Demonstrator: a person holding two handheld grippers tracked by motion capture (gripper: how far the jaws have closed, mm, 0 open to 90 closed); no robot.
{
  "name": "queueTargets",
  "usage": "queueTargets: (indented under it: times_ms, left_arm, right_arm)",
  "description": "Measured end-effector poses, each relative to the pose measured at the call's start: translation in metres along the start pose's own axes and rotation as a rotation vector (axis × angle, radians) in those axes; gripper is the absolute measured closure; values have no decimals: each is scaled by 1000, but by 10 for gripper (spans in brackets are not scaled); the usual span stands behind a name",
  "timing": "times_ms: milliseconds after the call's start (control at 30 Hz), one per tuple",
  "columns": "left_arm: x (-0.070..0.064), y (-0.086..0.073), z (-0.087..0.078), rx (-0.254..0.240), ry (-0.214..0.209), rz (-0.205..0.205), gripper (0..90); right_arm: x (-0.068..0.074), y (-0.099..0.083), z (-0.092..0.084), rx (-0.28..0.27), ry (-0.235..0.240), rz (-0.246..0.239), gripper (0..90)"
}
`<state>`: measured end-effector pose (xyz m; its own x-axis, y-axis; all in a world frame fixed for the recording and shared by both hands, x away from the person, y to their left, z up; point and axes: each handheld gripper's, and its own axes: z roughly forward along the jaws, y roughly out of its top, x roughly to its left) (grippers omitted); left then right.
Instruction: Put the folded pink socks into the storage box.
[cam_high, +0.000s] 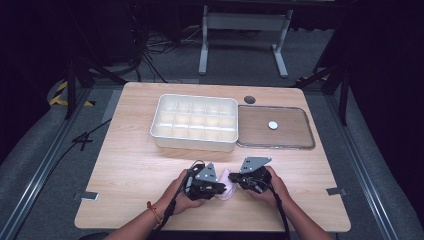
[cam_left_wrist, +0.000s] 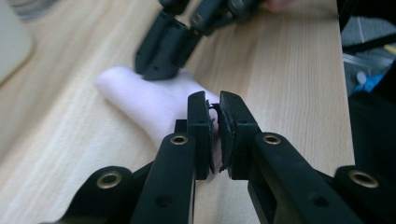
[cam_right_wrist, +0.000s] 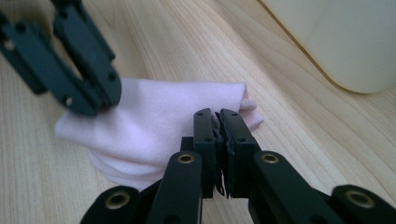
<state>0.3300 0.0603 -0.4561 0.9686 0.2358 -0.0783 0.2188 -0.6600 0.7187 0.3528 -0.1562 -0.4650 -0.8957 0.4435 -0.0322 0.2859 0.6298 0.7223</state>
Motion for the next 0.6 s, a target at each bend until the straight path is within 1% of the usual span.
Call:
queueTargets:
  times_ms: [67,167,233,267,300,367,400,433,467,500,533,600]
  left_arm:
    - [-3,-1,4,4,-11,9,824]
    - [-6,-3,7,32,-3,23,827]
    - [-6,-5,9,23,-6,32,828]
    - [-6,-5,9,23,-7,27,829]
    - [-6,-6,9,22,-8,27,829]
    - [-6,-7,9,20,-7,31,829]
    - [-6,-7,10,17,-11,30,830]
    - [-6,-8,10,16,-15,30,831]
    - [-6,-8,10,20,-14,26,831]
    - [-6,-8,10,20,-14,26,831]
    - [-6,-8,10,20,-15,27,831]
    - [-6,-8,10,19,-15,27,830]
  right_arm:
    - [0,0,0,1,-3,-6,855]
    - [0,0,-1,2,-8,-5,850]
    - [0,-1,-1,5,-14,-6,847]
    - [0,-1,-1,8,-21,-7,846]
    - [1,-1,-1,14,-35,-6,846]
    - [0,-1,-1,20,-49,-5,851]
    - [-1,-2,-1,28,-61,-9,866]
    - [-1,-2,0,51,-81,-14,869]
    - [-1,-4,2,79,-97,-29,869]
    - [-2,-6,2,78,-91,-17,870]
    - [-3,-6,0,55,-81,-1,868]
    - [-3,-1,-7,18,-95,-3,863]
